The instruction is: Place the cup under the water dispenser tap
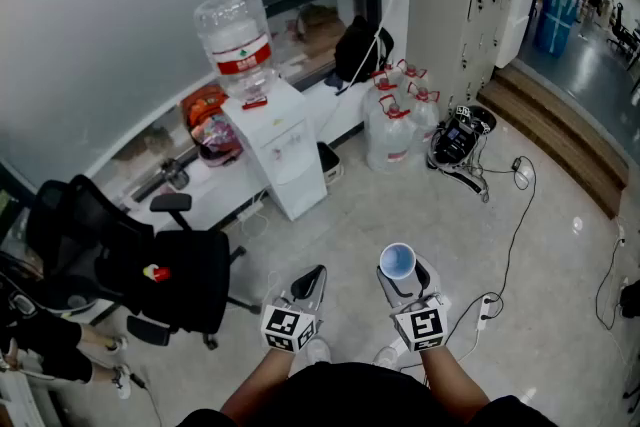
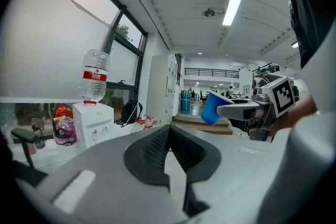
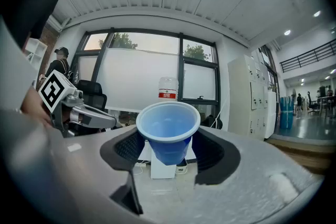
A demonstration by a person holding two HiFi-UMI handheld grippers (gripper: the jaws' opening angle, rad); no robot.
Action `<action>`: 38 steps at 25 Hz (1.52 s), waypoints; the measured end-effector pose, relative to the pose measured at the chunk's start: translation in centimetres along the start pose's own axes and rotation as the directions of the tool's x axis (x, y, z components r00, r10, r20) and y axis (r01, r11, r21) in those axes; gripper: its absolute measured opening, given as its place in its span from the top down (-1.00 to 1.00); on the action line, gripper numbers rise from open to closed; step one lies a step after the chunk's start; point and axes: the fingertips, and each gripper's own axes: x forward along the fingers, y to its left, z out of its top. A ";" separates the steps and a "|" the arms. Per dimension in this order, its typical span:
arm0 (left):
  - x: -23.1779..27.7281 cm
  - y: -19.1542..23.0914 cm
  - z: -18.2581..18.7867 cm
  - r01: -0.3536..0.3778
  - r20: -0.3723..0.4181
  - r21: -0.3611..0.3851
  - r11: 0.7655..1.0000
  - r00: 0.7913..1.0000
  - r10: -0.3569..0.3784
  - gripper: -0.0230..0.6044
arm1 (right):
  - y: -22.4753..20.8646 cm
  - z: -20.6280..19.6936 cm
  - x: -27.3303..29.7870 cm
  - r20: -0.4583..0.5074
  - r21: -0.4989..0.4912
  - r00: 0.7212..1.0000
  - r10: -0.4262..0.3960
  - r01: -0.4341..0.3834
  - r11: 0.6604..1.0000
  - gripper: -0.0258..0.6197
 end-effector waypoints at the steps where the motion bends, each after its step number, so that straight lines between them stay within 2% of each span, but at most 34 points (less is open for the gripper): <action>1: 0.0 0.2 0.0 -0.001 0.001 -0.002 1.000 1.000 0.001 0.88 | 0.0 0.0 0.2 -0.001 -0.004 1.000 0.000 0.000 1.000 0.05; 12: 0.1 3.6 -0.4 0.009 0.006 -0.023 1.000 1.000 -0.009 0.88 | 1.4 0.8 3.1 0.007 -0.018 1.000 0.007 -0.007 1.000 0.04; 17: -0.8 6.4 -0.5 0.020 0.016 -0.027 0.999 1.000 -0.020 0.88 | 3.0 1.6 4.8 0.024 -0.014 1.000 -0.010 0.010 1.000 0.05; 23: -2.4 10.4 -0.3 0.050 0.024 0.008 0.999 0.998 -0.050 0.88 | 5.7 2.7 8.4 0.039 -0.081 0.999 0.023 -0.020 0.996 0.05; 28: -3.2 13.8 -0.3 0.019 0.021 0.004 1.000 1.000 -0.019 0.88 | 6.9 4.0 11.2 0.063 -0.042 0.997 0.038 -0.035 0.998 0.05; 33: -1.8 16.8 -0.1 -0.012 0.022 -0.016 1.000 1.000 0.012 0.88 | 6.3 3.7 14.6 0.059 -0.031 0.997 0.046 -0.044 0.999 0.06; 38: 1.9 18.5 0.8 -0.032 0.028 -0.029 0.999 0.999 0.033 0.88 | 3.6 3.1 18.5 0.054 -0.027 0.997 0.048 -0.046 0.999 0.06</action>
